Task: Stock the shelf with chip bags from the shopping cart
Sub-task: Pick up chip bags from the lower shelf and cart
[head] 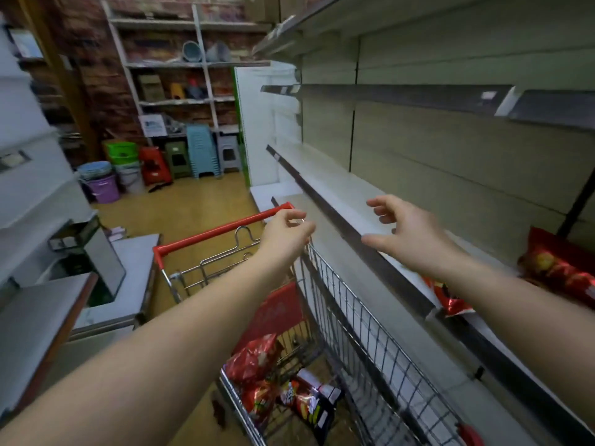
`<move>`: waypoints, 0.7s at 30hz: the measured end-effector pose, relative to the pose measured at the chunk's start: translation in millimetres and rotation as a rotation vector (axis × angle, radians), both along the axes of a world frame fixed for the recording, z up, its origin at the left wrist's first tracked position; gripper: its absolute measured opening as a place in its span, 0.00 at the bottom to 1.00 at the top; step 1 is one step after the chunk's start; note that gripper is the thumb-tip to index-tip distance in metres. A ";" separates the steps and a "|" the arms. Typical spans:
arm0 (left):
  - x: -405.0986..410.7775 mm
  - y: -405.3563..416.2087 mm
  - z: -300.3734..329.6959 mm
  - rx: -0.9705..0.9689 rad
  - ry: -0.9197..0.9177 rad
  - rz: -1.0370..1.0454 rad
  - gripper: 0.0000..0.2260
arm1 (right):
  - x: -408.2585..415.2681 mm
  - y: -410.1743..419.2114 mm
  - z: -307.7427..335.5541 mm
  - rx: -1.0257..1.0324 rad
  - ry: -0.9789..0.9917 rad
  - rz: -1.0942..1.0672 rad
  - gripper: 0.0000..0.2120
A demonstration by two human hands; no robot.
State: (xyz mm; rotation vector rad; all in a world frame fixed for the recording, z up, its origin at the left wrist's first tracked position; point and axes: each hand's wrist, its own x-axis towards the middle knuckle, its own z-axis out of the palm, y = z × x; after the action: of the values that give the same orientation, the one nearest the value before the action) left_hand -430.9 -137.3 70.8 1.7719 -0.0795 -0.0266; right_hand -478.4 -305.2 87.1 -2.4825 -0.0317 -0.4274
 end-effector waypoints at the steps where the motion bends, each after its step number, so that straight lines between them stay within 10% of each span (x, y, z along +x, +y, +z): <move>1: -0.9 7.6 -8.5 0.020 0.026 0.018 0.08 | 2.4 4.5 -10.0 0.014 0.033 0.022 0.27; 21: 90.0 82.4 -240.4 0.329 0.633 -0.015 0.13 | 93.8 68.9 -237.9 0.296 0.765 -0.028 0.33</move>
State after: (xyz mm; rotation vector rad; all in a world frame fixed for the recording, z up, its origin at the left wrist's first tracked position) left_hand -340.9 -54.9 -169.6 2.0109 0.3893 -0.6369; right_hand -384.6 -236.3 -150.7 -2.1986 0.3485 0.4883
